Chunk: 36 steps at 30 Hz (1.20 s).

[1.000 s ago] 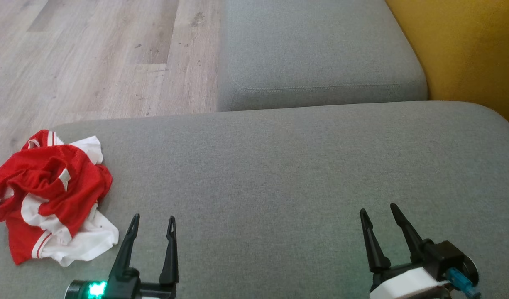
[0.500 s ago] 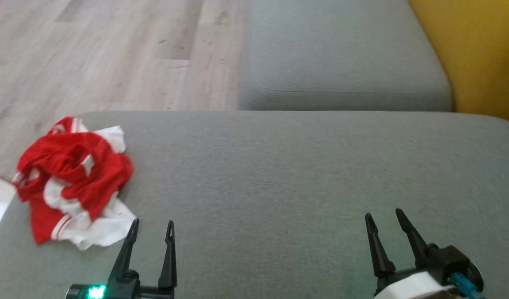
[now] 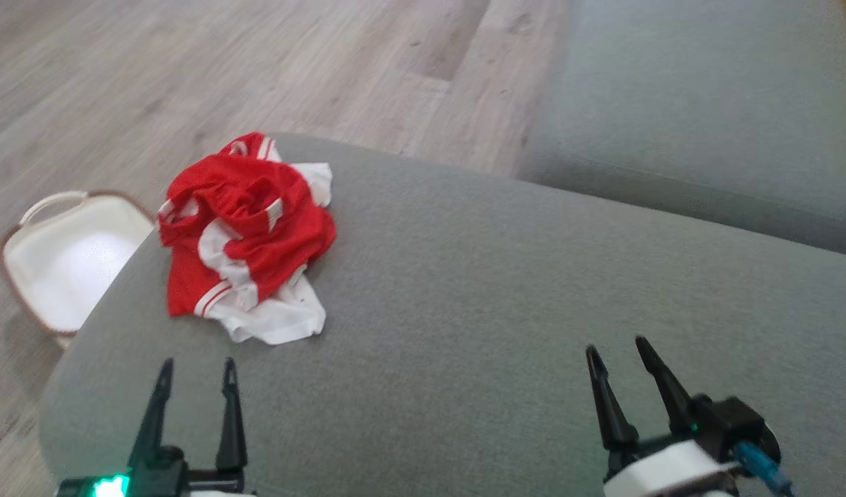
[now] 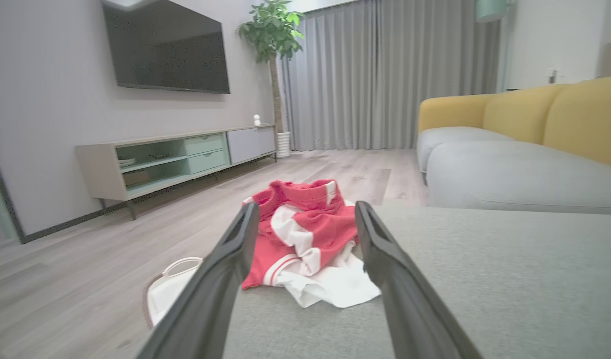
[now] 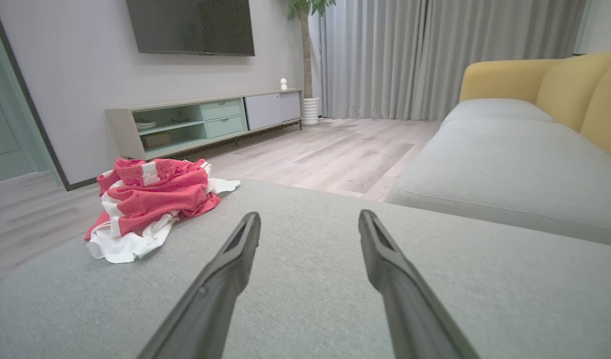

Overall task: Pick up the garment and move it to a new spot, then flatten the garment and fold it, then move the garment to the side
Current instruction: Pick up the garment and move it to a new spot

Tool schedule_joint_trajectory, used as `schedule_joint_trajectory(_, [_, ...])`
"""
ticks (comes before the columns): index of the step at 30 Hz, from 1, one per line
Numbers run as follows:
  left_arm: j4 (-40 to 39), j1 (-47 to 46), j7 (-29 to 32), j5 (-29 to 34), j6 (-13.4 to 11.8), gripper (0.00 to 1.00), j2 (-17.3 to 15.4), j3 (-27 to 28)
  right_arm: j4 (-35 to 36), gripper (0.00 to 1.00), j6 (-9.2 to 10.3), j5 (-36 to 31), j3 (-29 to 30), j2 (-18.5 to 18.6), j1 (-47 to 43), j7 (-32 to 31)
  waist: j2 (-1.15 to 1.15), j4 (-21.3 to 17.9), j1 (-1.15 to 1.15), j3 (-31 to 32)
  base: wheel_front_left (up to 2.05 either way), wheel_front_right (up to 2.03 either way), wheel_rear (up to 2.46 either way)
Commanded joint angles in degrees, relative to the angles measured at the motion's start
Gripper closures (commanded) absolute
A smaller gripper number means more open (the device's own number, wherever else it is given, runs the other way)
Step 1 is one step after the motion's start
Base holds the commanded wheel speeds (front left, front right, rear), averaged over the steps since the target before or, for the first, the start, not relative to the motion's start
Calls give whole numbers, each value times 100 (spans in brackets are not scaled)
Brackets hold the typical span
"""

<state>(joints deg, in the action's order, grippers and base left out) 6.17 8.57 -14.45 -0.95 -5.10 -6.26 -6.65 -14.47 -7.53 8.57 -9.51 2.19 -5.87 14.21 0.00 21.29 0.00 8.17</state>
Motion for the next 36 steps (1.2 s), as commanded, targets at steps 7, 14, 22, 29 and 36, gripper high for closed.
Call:
schedule_joint_trajectory(7, [-479,-108,-55,-65,-228,0,1,520,55,0,4,-15,-373,69,770,79,0,413,0,-374,0,0,0])
schedule_joint_trajectory(14, [-665,-89,-55,-56,-295,0,5,747,-5,0,4,-44,-425,69,865,79,0,474,0,-440,0,0,0])
schedule_joint_trajectory(22, [-851,-506,-55,105,-266,0,-305,894,5,0,4,-256,-276,69,657,79,0,562,0,-513,0,0,0])
schedule_joint_trajectory(29, [-608,-1468,-55,56,131,0,-636,714,286,0,4,-712,45,69,313,79,0,793,0,-950,0,0,0])
schedule_joint_trajectory(36, [477,-3400,-55,-156,739,0,-677,363,580,0,4,-1242,221,440,548,79,0,786,0,-2040,0,0,0])
